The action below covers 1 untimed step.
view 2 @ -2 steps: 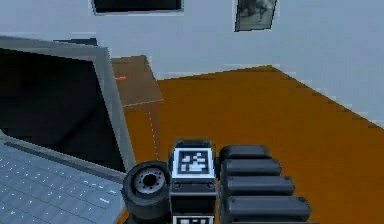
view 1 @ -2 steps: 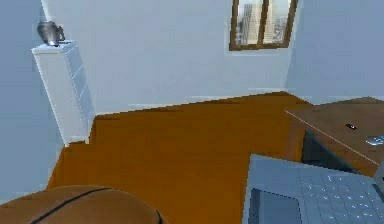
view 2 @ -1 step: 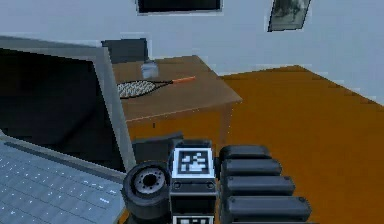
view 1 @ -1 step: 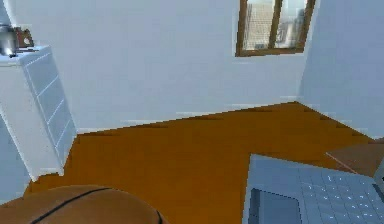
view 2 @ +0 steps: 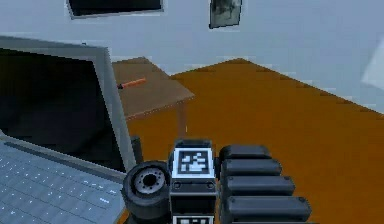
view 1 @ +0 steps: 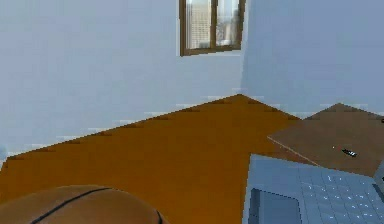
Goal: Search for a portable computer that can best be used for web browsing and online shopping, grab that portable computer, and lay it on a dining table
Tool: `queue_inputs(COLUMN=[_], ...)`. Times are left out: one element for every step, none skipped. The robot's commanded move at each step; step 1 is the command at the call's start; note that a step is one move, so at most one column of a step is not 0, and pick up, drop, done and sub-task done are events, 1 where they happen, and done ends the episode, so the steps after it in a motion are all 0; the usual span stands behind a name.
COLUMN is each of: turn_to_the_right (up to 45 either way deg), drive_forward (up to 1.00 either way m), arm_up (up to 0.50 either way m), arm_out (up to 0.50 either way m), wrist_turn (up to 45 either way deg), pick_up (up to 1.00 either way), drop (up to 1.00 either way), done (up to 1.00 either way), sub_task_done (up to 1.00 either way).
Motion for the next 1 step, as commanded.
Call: queue_inputs(turn_to_the_right=[0.0], drive_forward=[0.8], arm_up=[0.0], arm_out=[0.0], wrist_turn=[0.0], pick_up=[0.0], drop=[0.0], done=[0.0], sub_task_done=[0.0])
